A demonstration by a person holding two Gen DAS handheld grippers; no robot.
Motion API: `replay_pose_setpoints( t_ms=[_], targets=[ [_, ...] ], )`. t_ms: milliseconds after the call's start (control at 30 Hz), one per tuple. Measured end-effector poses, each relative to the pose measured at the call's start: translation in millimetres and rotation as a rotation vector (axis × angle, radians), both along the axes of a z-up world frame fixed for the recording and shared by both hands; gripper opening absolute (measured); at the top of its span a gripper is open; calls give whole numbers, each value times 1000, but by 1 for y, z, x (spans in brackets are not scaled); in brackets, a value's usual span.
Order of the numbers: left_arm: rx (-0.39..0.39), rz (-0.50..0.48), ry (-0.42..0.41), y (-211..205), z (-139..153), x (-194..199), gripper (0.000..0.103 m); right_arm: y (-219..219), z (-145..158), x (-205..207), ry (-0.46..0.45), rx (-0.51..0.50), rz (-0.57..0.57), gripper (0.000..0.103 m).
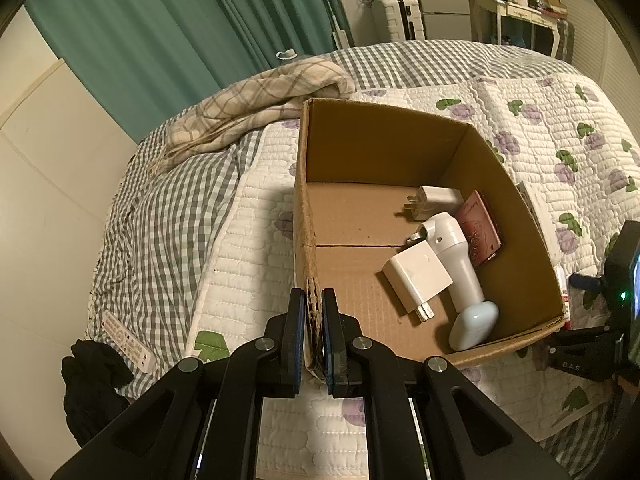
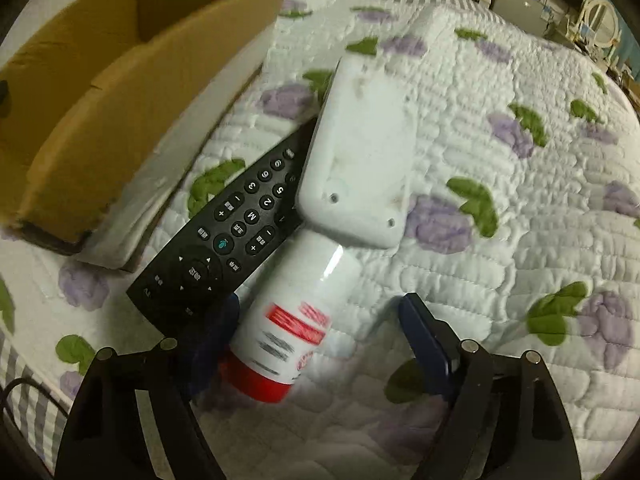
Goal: Organize rigid objects
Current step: 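Grasp the white-and-red spray bottle with the right gripper, then carry the spray bottle into the box and release it upright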
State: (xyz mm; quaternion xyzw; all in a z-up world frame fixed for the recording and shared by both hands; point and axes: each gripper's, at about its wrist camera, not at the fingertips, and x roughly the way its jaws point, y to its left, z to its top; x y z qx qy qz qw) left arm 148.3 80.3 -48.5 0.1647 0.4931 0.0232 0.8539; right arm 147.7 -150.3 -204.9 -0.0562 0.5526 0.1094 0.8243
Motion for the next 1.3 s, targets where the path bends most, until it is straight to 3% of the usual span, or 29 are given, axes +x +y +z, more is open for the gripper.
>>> replay_pose_setpoints(
  t_ms=[100,233,500,733,1067,1300],
  targets=[
    [1,0,0,0,0,0,7,1,4,-5,-17,32,18,46],
    [0,-1,0,0,0,-1,7,-1,11,-11,-52,43,19,40],
    [1,-1,-1,1,0,-1,7,-7,39,-27,-135,98,46,37],
    [0,-1,-1,1,-1,-1,7,-18,86,-37,-238,146,39,36],
    [1,-2,-1,-1,-2,-1,7,-4,184,7,-463,191,91,36],
    [4,-6,0,-2,-3,-3,7,43,218,34,-528,240,178,36]
  ],
)
